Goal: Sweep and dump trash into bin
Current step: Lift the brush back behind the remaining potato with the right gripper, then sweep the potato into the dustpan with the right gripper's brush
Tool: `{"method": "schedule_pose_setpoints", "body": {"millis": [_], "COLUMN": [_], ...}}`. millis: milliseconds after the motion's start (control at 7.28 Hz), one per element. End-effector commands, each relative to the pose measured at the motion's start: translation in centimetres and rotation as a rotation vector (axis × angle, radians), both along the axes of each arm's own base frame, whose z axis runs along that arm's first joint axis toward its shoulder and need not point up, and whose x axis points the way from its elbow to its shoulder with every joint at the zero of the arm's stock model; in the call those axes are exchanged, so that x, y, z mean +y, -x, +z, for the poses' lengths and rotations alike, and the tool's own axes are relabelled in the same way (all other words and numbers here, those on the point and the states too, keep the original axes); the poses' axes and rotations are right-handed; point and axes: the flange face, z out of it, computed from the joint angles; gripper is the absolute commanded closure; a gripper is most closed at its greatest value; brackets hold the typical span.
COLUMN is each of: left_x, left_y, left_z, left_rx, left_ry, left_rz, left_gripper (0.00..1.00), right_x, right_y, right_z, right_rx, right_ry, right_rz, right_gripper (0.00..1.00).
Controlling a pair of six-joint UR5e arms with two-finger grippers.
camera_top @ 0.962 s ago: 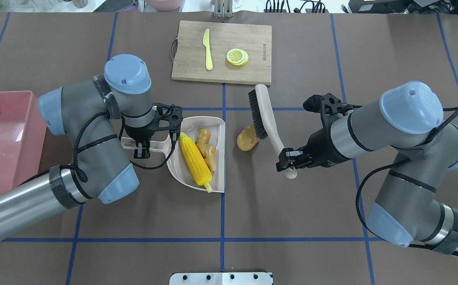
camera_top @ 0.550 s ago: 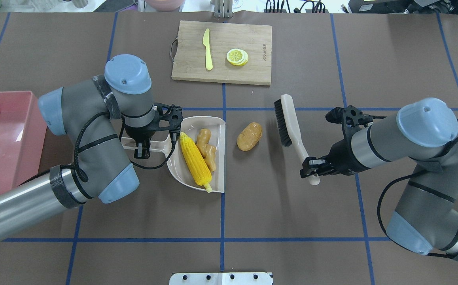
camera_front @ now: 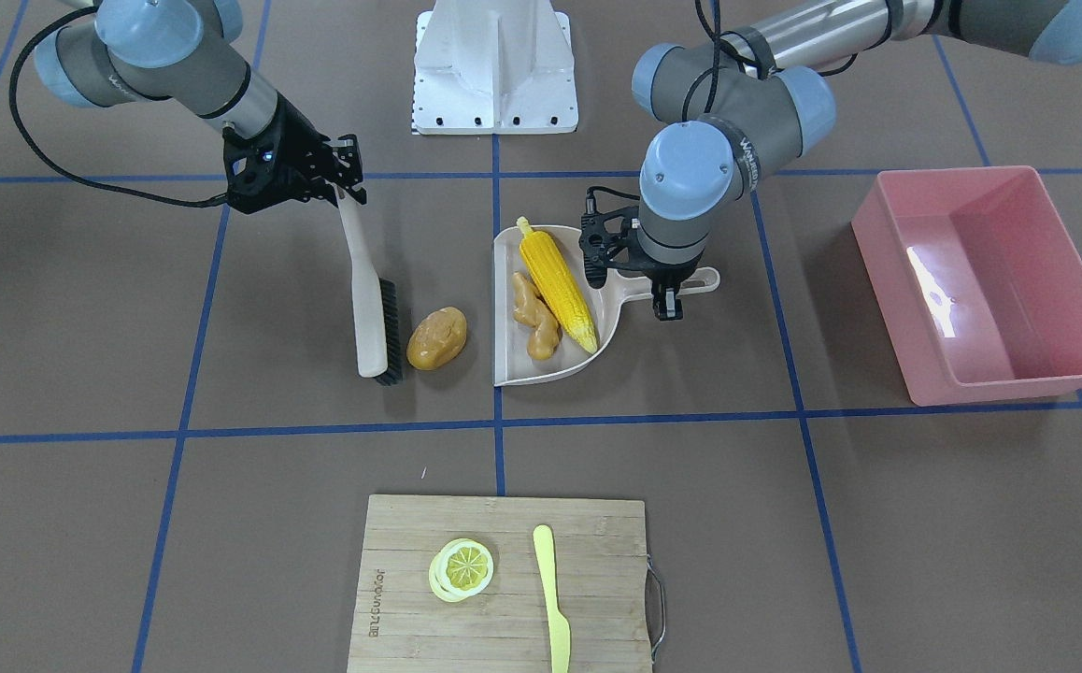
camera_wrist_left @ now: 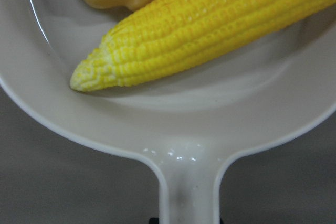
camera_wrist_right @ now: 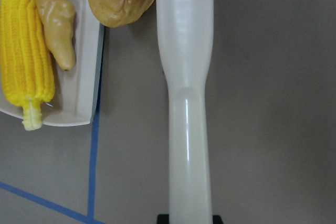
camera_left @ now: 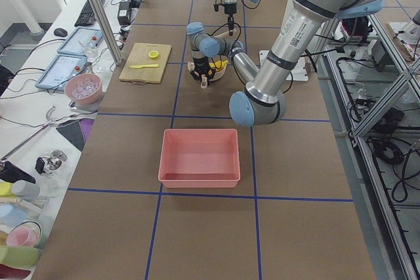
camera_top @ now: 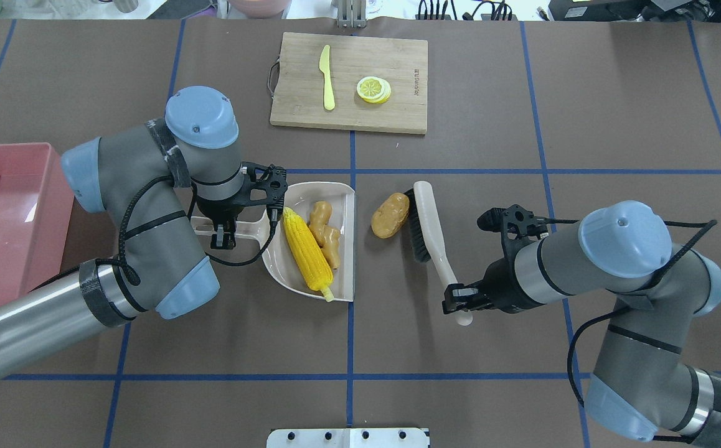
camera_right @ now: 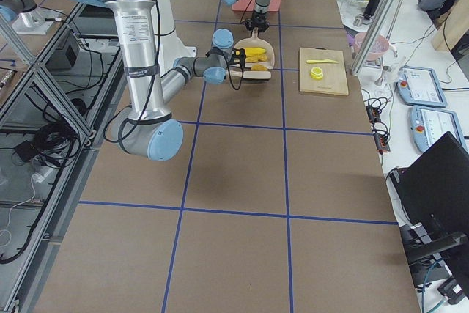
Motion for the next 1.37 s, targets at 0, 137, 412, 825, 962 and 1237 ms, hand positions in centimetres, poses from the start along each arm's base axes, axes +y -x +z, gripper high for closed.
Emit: {"method": "schedule_pose_setpoints", "body": {"millis": [0, 137, 412, 825, 962, 1237], "left_x": [0.0, -0.1, -0.1, 0.0, -0.1, -0.2], "left_y": [0.0, -0.1, -0.1, -0.1, 0.0, 0.2], "left_z": [0.2, 0.4, 0.3, 0.2, 0.2, 0.1], "left_rx": [-0.002, -0.005, -0.005, -0.003, -0.002, 0.001], "left_ry": [0.003, 0.006, 0.004, 0.004, 0.003, 0.002], "left_rz": [0.001, 0.001, 0.000, 0.001, -0.001, -0.005], "left_gripper": [1.00, 1.00, 1.00, 1.00, 1.00, 1.00], "right_x": [0.8, 0.8, 1.7, 1.5, 1.5, 1.0], "right_y": [2.9, 4.2, 6.6, 7.4, 7.3, 6.8], "right_z": [-2.6, -3.5, -6.3, -9.2, -9.8, -10.1], "right_rx": [-0.024, -0.032, -0.013, -0.009, -0.005, -0.008], "right_ry": [0.016, 0.019, 0.024, 0.036, 0.038, 0.036], "right_rz": [-0.002, 0.000, 0.012, 0.017, 0.015, 0.027], "right_gripper": [1.00, 1.00, 1.00, 1.00, 1.00, 1.00]}}
